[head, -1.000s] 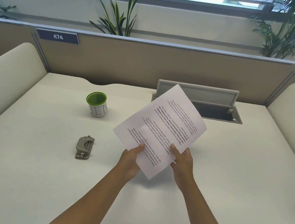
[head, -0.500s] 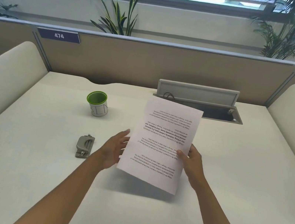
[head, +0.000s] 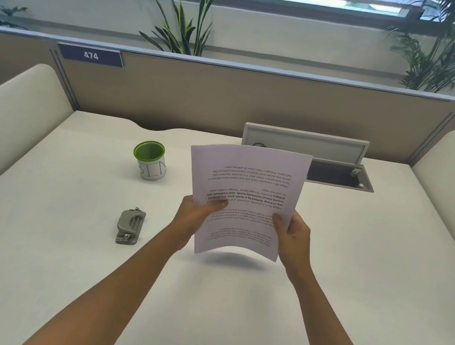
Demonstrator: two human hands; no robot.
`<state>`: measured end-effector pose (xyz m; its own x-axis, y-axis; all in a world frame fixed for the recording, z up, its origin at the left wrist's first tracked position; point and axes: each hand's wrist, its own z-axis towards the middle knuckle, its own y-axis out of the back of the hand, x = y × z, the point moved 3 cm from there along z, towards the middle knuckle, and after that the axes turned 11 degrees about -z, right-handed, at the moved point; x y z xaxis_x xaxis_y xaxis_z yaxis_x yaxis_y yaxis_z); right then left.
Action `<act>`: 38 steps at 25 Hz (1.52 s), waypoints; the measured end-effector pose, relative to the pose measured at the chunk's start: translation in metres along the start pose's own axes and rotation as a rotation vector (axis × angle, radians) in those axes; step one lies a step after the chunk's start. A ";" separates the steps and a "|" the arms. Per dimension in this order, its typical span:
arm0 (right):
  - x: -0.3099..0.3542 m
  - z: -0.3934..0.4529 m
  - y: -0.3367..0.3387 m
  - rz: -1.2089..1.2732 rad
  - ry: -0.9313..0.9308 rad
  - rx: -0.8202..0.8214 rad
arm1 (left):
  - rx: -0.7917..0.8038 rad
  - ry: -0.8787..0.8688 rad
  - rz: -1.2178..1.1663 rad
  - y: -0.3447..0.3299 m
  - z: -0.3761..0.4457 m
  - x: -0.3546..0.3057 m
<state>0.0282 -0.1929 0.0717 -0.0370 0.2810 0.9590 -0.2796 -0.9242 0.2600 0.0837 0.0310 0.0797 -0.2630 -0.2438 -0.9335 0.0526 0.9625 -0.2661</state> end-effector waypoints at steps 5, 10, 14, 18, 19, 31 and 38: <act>-0.005 -0.004 -0.001 0.103 -0.057 -0.013 | 0.033 -0.088 0.048 0.001 -0.005 -0.003; -0.020 -0.011 -0.004 0.075 -0.119 0.053 | 0.075 -0.053 0.061 0.011 -0.011 0.010; -0.016 -0.006 -0.006 0.058 -0.114 0.068 | 0.071 -0.073 0.051 0.011 -0.009 0.003; -0.024 -0.008 -0.009 0.077 -0.138 0.090 | 0.072 -0.065 0.076 0.010 -0.009 0.007; -0.028 -0.011 -0.009 0.064 -0.138 0.097 | 0.065 -0.070 0.081 0.010 -0.011 0.010; -0.028 0.003 0.015 0.008 -0.134 -0.007 | -0.026 -0.097 -0.322 0.002 -0.008 -0.006; -0.021 0.003 -0.006 0.349 -0.267 0.162 | 0.006 0.052 -0.755 -0.009 -0.013 0.007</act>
<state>0.0335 -0.1942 0.0507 0.1518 -0.1104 0.9822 -0.1399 -0.9861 -0.0892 0.0685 0.0225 0.0785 -0.2742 -0.8307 -0.4845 -0.1548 0.5354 -0.8303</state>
